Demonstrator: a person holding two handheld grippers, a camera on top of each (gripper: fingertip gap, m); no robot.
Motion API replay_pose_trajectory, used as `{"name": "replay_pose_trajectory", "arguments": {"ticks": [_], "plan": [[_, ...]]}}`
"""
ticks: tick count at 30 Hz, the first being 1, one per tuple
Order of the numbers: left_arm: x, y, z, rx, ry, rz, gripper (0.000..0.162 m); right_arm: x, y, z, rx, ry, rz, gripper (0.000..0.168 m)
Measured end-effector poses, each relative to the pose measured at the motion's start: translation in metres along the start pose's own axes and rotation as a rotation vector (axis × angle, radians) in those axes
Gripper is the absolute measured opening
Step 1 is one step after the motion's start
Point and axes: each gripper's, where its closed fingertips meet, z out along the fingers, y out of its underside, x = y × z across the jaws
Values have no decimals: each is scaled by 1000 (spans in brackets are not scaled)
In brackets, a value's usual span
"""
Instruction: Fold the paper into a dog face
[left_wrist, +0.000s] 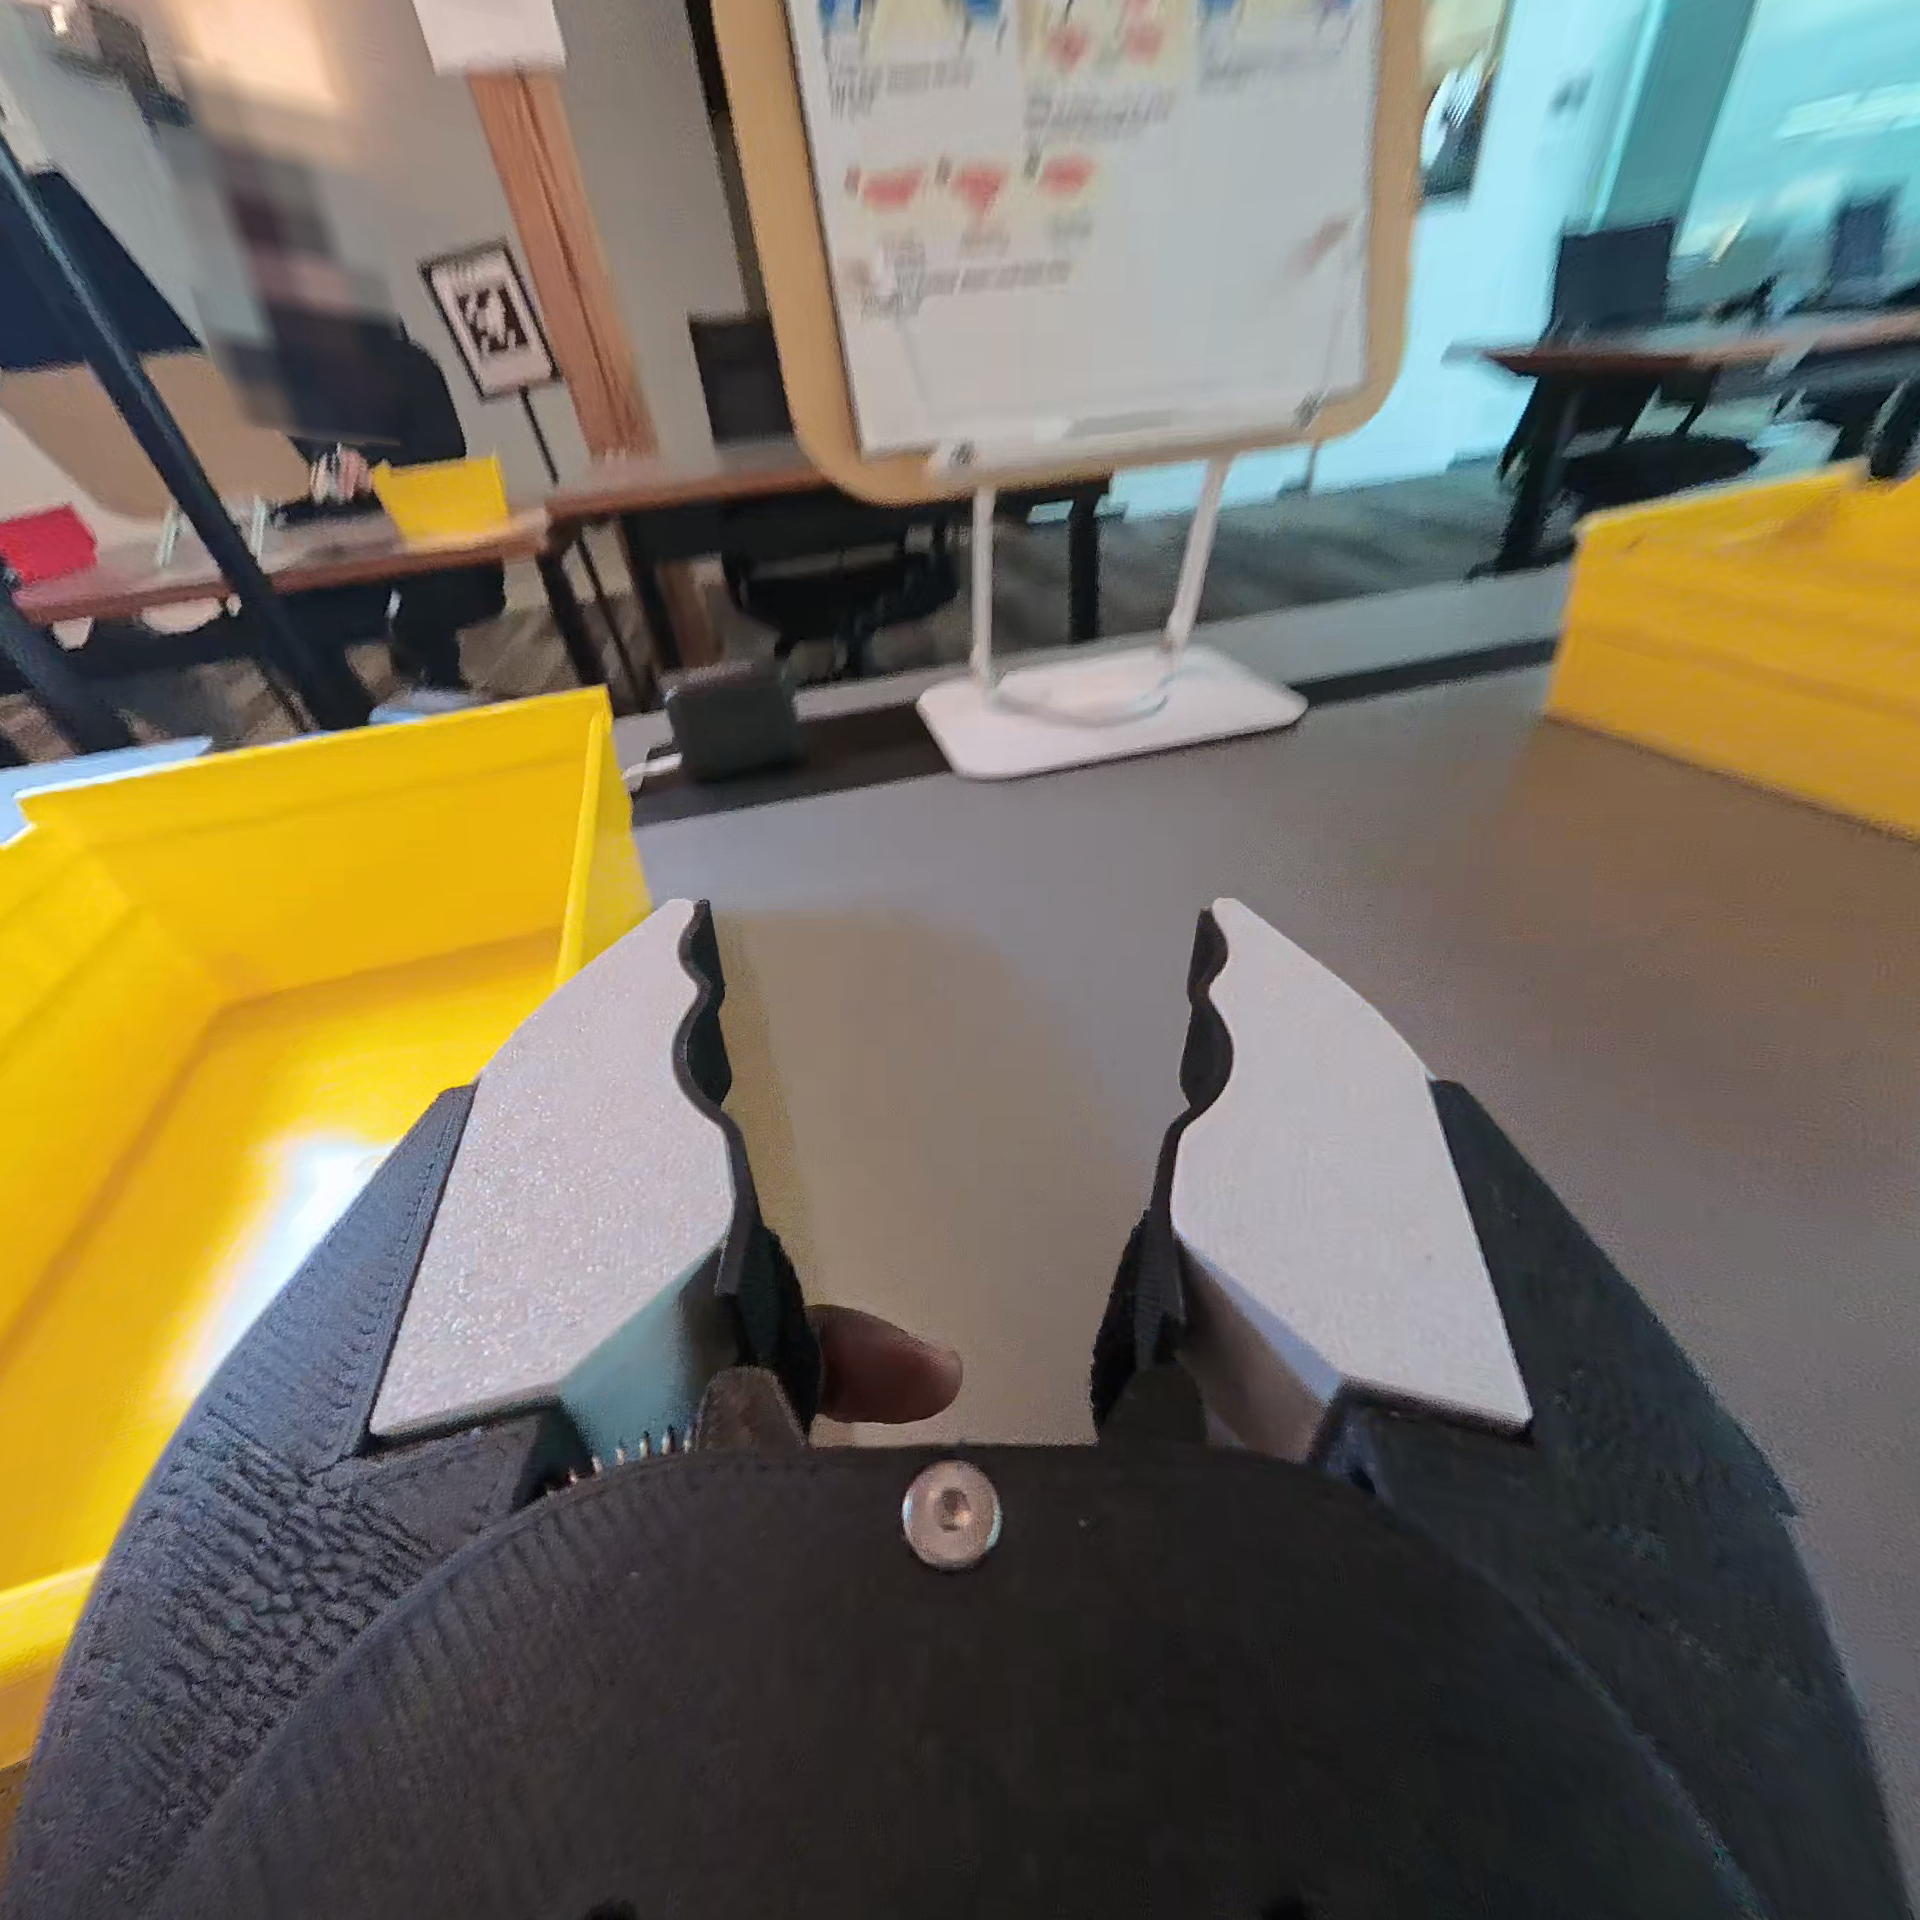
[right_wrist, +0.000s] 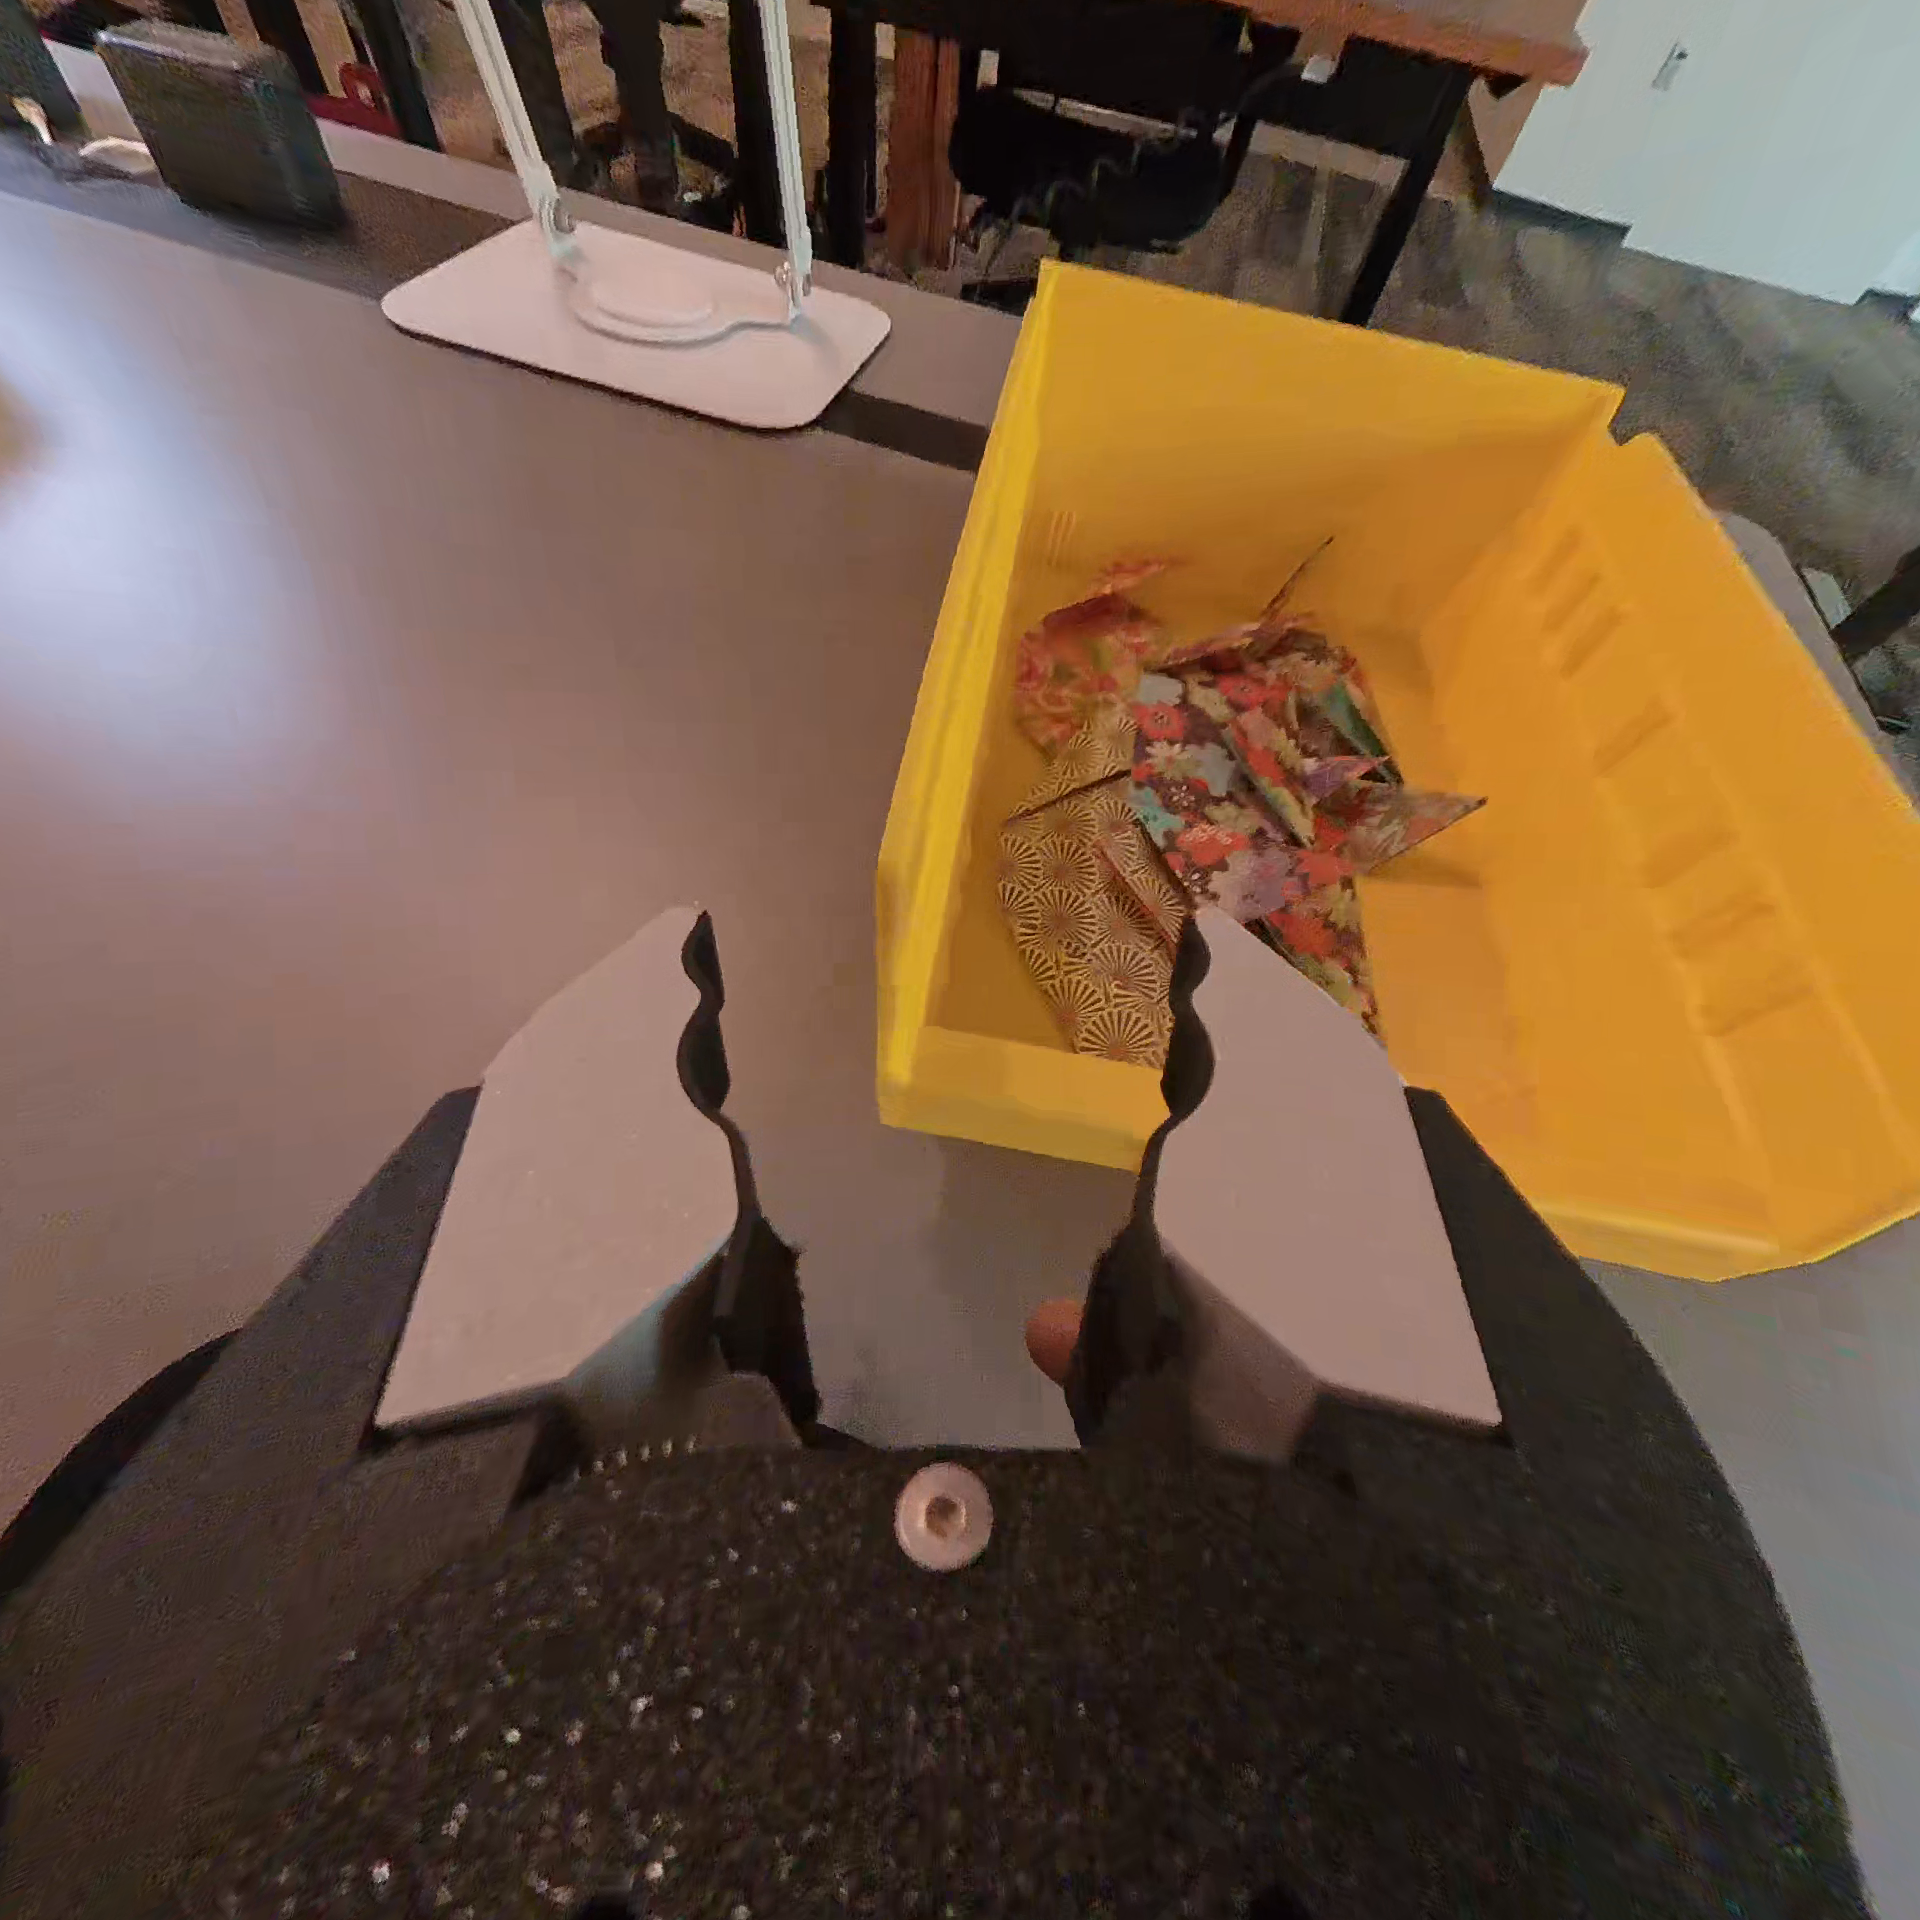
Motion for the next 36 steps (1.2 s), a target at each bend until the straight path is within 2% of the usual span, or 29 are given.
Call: {"name": "replay_pose_trajectory", "arguments": {"ticks": [3, 6, 7, 9, 11, 12, 15, 16, 17, 20, 25, 31, 36], "plan": [[-16, 16, 20, -103, -39, 54, 75, -2, 7, 15, -41, 34, -24, 65], [-23, 27, 27, -173, -51, 62, 41, -12, 9, 26, -86, 21, -68, 28], [-26, 27, 25, -176, -64, 74, 25, -15, 8, 29, -90, 29, -78, 24], [-37, 9, 13, -91, -137, 135, 15, -19, 5, 32, -85, 53, -125, 16], [-51, -15, -6, 39, -255, 198, 16, -26, 2, 35, -68, 45, -149, 9], [-58, -18, -13, 53, -297, 206, 22, -30, 1, 36, -57, 33, -152, 10], [-71, 12, -11, -86, -287, 88, 48, -34, 0, 37, -53, 63, -176, 10], [-71, 24, -8, -133, -253, 41, 49, -35, 0, 37, -53, 74, -184, 9], [-69, 33, -6, -166, -213, 6, 47, -38, 0, 37, -49, 75, -188, 9], [-71, 37, -3, -173, -201, -5, 8, -52, -2, 35, -28, 52, -187, 10], [-55, 35, -2, -185, -176, 67, 7, -73, -4, 34, -18, 43, -233, 10], [-12, 32, -3, -207, -79, 170, 8, -107, -10, 36, 1, 14, -295, 11], [30, 27, 3, -192, -4, 182, 9, -138, -16, 39, 28, -22, -304, 11]]}}
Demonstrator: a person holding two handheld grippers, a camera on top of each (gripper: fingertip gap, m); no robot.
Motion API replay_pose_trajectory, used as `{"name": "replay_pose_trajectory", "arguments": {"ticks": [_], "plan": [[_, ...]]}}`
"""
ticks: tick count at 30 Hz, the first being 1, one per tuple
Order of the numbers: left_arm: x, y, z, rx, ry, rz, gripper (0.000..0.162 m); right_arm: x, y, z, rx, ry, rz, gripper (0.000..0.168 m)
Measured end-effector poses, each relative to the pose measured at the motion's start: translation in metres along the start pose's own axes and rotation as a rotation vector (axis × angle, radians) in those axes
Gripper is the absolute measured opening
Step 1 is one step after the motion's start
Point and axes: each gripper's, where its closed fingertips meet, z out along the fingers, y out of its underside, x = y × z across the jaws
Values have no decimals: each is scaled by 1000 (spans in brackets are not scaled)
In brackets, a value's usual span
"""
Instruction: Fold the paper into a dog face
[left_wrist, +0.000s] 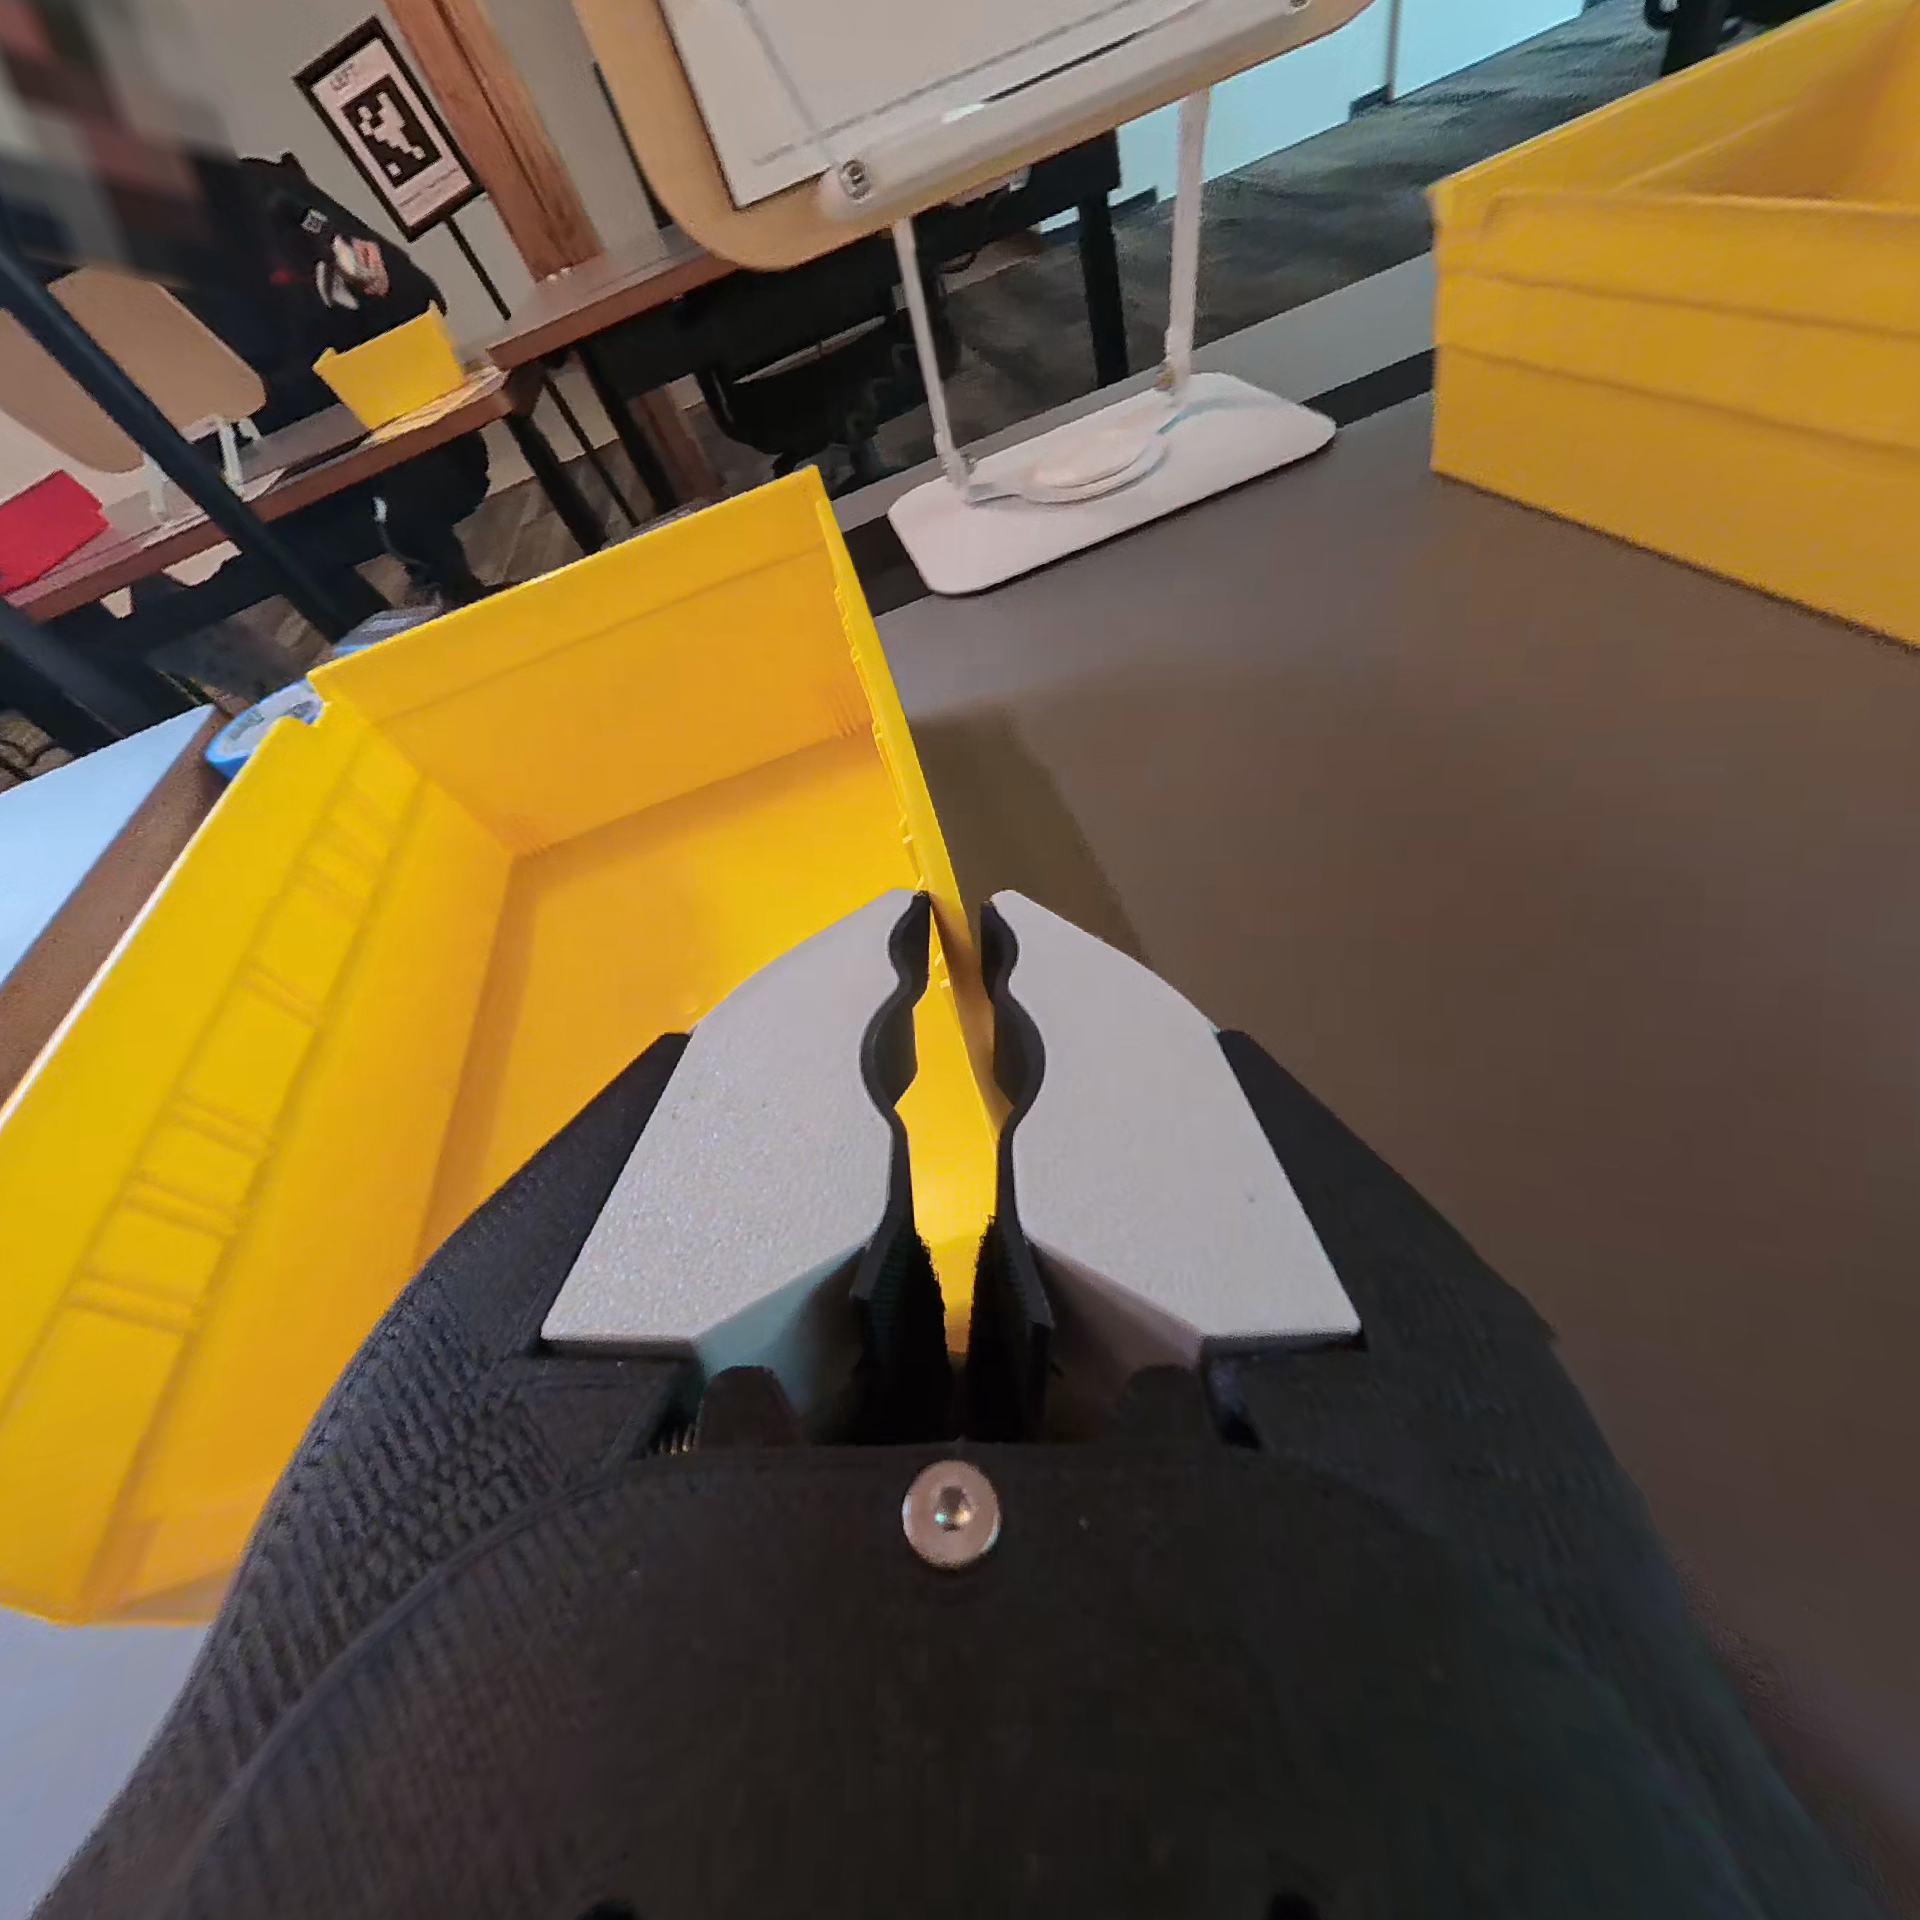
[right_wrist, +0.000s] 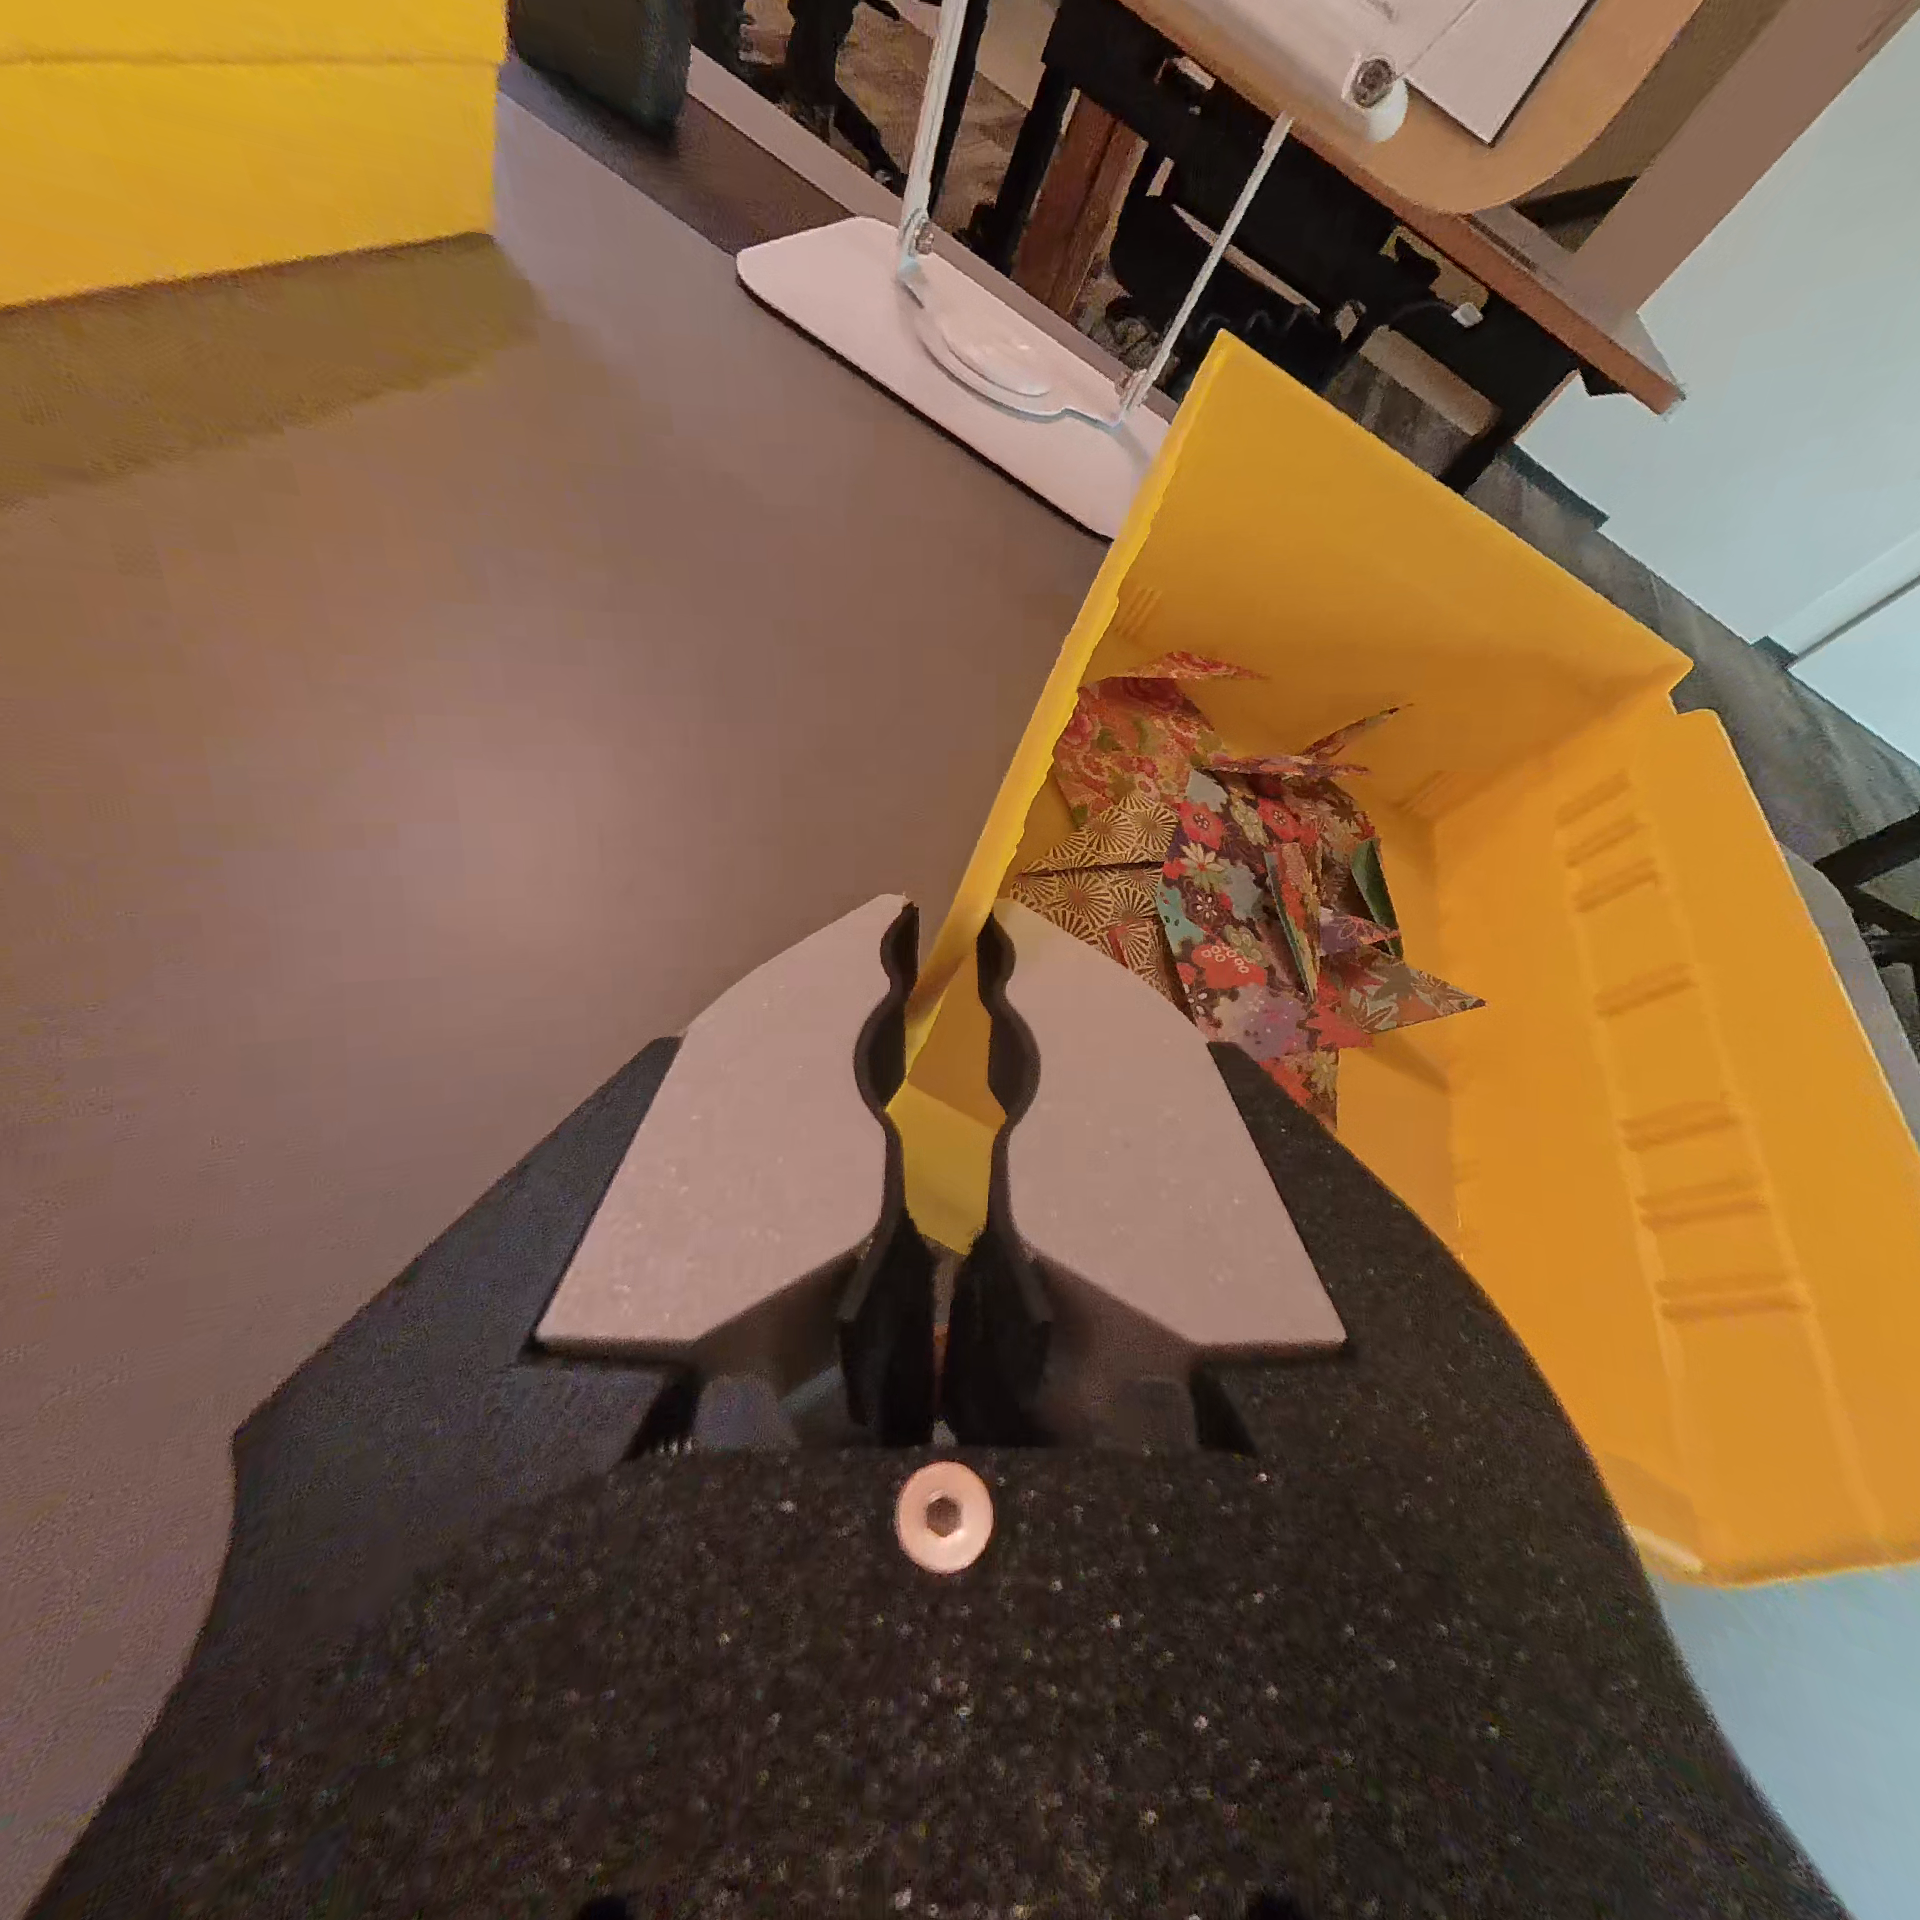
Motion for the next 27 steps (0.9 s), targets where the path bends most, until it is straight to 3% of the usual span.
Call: {"name": "replay_pose_trajectory", "arguments": {"ticks": [14, 27], "plan": [[81, -29, 21, 23, 180, -44, 17, -53, -31, 15, 50, -88, -43, 16], [100, -38, 33, 72, 266, -70, 24, -65, -41, 24, 87, -153, -65, 18]]}}
